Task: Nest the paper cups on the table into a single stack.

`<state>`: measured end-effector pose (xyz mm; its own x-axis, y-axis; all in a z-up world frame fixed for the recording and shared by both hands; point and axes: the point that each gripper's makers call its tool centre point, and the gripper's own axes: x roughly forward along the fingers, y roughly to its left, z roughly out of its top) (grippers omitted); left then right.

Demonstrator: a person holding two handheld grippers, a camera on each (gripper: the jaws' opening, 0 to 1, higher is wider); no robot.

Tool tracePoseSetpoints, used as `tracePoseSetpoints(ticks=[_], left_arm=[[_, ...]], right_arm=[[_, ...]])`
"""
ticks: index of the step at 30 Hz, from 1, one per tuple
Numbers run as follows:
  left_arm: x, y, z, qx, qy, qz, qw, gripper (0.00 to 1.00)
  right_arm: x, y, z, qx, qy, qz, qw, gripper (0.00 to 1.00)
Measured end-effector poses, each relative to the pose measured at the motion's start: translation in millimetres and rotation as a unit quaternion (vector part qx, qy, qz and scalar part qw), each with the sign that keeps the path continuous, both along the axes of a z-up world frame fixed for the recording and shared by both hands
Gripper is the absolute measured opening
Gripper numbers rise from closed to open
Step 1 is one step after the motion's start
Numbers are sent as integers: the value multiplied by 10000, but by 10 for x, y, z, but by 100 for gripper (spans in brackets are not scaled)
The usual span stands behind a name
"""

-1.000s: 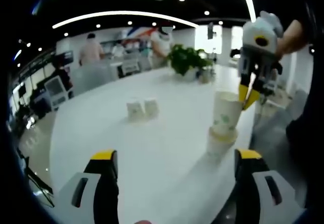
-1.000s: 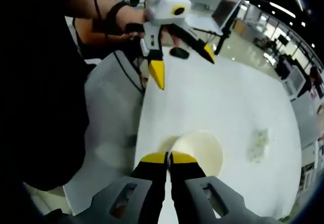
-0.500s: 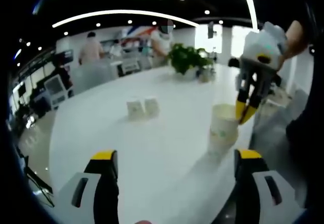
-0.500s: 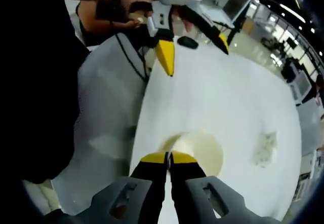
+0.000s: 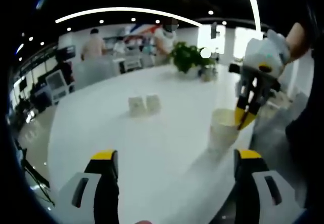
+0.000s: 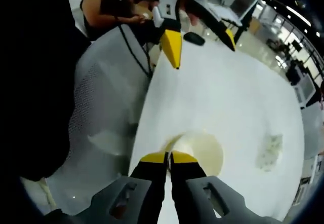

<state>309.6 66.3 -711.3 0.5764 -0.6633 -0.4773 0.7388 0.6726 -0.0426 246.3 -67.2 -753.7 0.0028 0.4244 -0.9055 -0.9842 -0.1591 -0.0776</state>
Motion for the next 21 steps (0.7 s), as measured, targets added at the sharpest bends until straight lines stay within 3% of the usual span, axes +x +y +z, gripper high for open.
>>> tracePoseSetpoints(ticks=[3,7,14,21], left_arm=[[3,9,-8,3,20,18,10000,94],[5,15,-22,20,38,32,10000,94],[13,14,-24,-5,48,54,10000,94],[4,13,-32,-19,57,48,10000,93]], right_arm=[[4,6,-1,9,-40,87,10000,0],[18,30,11,77,-23,24,10000,8],[2,31,20,166,61,-66,9998,14],[4,-6,5,232,119,-217,9994,15]])
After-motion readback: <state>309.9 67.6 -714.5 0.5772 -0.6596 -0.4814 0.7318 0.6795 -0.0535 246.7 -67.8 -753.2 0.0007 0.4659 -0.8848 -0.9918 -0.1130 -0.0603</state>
